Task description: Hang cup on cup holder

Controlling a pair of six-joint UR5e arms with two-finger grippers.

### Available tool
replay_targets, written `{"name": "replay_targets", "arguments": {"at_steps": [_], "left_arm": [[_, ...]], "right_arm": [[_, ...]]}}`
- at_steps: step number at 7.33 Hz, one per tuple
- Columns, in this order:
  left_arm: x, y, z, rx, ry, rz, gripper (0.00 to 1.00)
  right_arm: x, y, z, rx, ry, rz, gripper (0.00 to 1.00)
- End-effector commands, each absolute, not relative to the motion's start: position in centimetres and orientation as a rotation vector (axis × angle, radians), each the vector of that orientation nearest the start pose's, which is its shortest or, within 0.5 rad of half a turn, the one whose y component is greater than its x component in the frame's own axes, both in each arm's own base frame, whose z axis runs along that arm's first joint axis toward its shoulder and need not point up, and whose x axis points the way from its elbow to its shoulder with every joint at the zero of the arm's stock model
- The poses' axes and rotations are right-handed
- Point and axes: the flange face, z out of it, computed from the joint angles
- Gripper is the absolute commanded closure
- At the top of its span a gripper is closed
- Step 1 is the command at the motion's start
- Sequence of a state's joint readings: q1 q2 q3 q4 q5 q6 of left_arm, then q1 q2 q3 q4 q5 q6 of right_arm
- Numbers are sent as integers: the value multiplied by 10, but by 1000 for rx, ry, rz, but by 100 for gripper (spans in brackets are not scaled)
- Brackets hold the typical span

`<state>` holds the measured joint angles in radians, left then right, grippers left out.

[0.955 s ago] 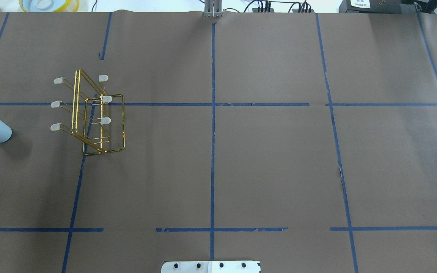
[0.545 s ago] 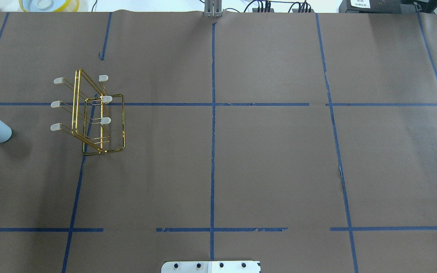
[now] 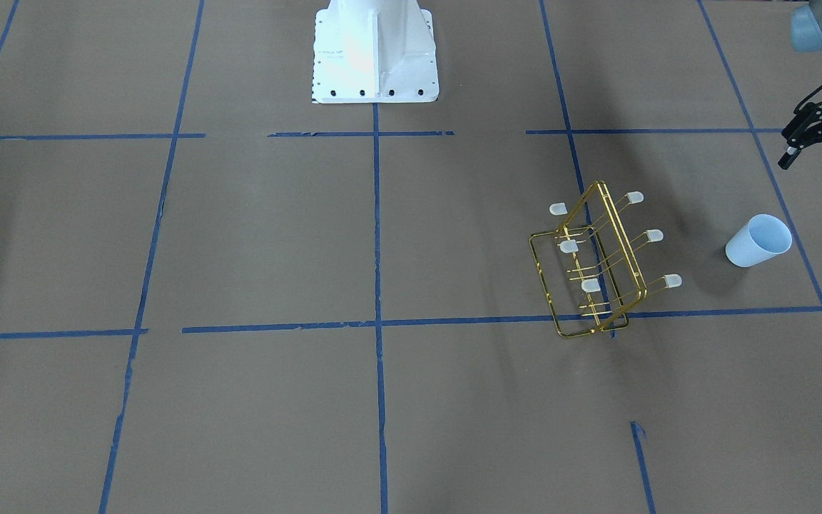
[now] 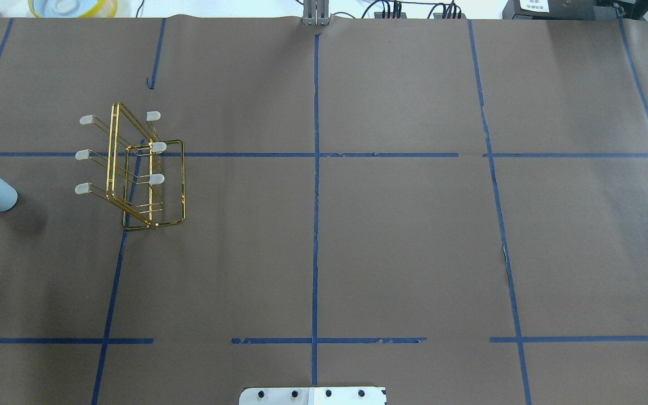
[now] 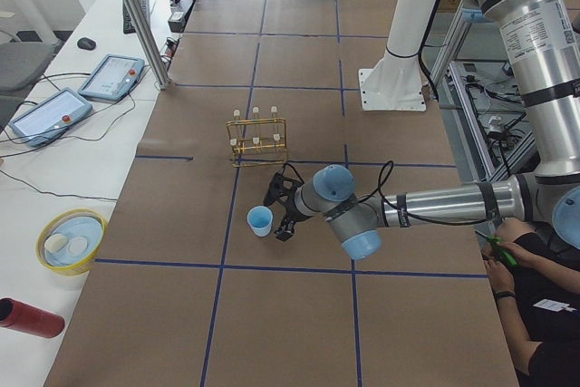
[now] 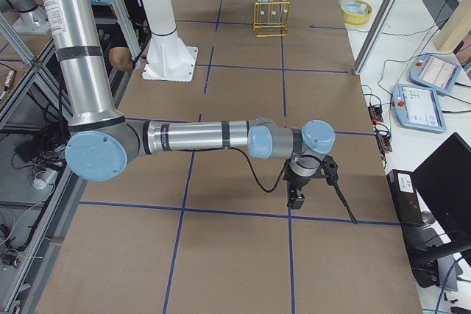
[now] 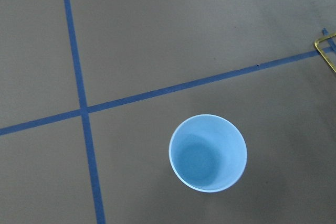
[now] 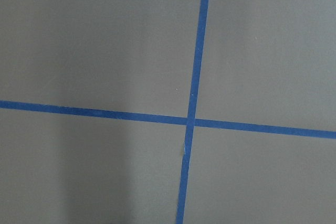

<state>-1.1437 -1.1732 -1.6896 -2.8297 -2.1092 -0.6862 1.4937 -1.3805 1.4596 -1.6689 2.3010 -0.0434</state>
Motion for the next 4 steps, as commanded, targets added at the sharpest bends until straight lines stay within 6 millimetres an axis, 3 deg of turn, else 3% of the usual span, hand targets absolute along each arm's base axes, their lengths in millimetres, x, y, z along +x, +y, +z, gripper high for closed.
{"name": "replay_targets", "arguments": {"at_steps": [1,2,3,4], "left_arm": [[81,-287,636,602,978,-65,1],[76,-287,637,627,964,-189,1],[86,-286,637,670,949,-237,1],[102,-272,647,691,941,-351,1]], "right_arm": [[23,-573,625,-30,-730,-108,0],[23,-573,625,-29,-730,-109,0],[23,-573,625,-30,-730,-108,0],[23,-573,625,-31,-730,-108,0]]}}
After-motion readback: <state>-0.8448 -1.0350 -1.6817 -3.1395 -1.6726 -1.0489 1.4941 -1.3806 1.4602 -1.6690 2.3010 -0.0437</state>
